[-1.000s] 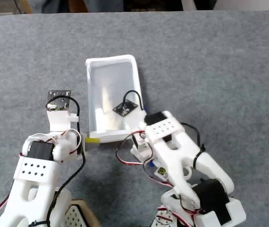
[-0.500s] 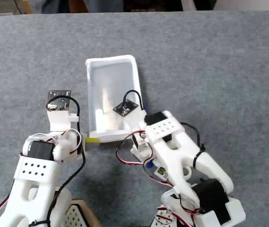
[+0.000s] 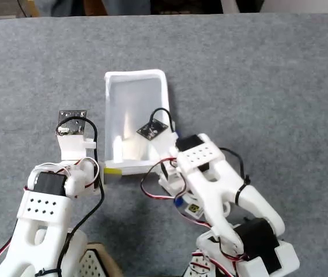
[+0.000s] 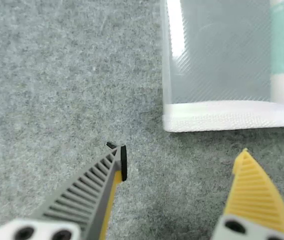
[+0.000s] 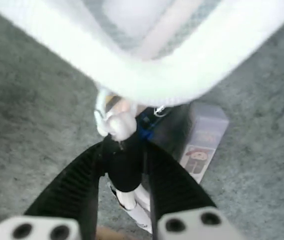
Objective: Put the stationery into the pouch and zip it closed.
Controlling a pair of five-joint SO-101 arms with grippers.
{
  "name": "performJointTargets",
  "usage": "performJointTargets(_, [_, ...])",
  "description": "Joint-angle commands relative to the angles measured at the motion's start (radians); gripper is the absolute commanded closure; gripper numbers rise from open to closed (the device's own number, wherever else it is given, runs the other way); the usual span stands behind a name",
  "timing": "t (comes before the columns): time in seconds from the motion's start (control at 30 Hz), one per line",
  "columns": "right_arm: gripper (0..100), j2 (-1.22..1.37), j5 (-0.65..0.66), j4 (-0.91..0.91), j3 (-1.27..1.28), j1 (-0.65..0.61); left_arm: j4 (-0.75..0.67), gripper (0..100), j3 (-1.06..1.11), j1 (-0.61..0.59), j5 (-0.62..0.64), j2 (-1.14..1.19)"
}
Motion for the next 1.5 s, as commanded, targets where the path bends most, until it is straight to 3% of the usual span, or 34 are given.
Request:
performJointTargets(0.0, [98.6,-0.033,0.012,0.049,-0.108,0.009,0.008,65,-0.013,-0.007,-0.008,-0.012])
performJointTargets(0.33, [98.6,-0.045,0.014,0.21,-0.321,0.009,0.066,65,-0.105,-0.008,-0.009,-0.012])
performJointTargets(0.7, [98.6,-0.297,0.014,0.33,-0.424,0.005,0.157,65,-0.285,-0.015,-0.009,-0.014])
performJointTargets(0.87, [98.6,-0.344,0.014,0.425,-0.509,0.003,0.199,65,-0.45,-0.099,-0.017,-0.092])
performJointTargets(0.97, [98.6,-0.344,0.014,0.48,-0.585,0.003,0.198,65,-0.484,-0.12,-0.089,-0.123])
performJointTargets(1.47, [98.6,-0.348,0.014,0.575,-0.72,0.002,-0.071,66,-0.274,-0.185,-0.114,-0.132])
